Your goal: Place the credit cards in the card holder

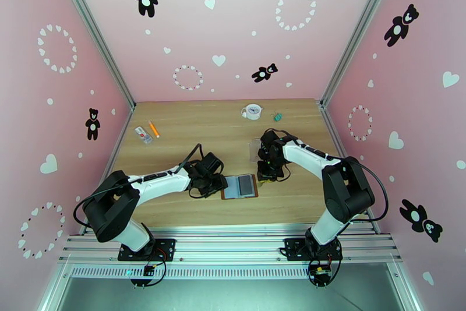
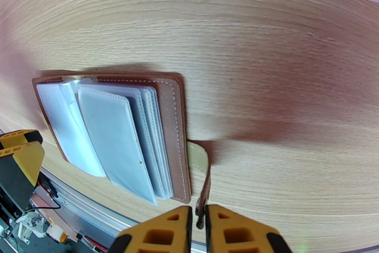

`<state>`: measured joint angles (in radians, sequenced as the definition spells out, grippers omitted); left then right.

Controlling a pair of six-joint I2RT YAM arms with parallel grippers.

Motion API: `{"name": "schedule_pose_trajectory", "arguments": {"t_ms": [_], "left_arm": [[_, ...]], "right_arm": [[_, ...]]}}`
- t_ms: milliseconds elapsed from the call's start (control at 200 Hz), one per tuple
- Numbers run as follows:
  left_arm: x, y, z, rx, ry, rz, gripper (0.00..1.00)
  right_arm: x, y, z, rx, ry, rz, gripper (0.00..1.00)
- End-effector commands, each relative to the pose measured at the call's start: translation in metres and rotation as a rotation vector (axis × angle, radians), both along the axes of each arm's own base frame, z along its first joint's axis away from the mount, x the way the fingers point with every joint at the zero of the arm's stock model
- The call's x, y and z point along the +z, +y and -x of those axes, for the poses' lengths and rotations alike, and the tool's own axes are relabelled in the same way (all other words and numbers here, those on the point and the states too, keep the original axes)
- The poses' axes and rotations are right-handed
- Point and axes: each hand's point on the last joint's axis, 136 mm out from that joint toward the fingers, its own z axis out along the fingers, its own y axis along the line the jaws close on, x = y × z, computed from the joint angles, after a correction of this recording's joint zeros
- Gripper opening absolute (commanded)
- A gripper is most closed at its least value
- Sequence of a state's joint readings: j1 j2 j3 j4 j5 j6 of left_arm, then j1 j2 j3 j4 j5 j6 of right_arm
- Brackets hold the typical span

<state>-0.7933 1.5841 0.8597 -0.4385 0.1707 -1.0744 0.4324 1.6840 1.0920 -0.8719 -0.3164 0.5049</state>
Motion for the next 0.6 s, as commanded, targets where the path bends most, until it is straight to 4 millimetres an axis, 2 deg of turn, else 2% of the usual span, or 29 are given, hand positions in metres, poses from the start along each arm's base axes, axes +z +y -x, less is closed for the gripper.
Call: {"name": "schedule_pose_trajectory", "arguments": {"t_ms": [0,200,335,596], "left_arm": [[-0.0011,0.0025,-0.0035,0.003,0.000,-0.024,0.52],[-0.0002,0.0014,-0.0049,0.004,-0.005,-0.021,0.52],[0.0006,0.0017,-0.0060,0.009,-0.008,-0.022,0.52],[-0.0052,0.0008,-0.0107,-0.002,-0.015,-0.047,0.53]], "right_arm": [[0.0053,-0.0016,0.0069,0.006,0.007,-0.003,0.12],[0.0031,-0.0025,0.0088,0.009,0.012,0.000,0.08],[0.0038,-0.0037,0.0072,0.010,0.001,0.006,0.00],[0.0023,-0.0034,0.0044,0.006,0.001,0.012,0.00]]}}
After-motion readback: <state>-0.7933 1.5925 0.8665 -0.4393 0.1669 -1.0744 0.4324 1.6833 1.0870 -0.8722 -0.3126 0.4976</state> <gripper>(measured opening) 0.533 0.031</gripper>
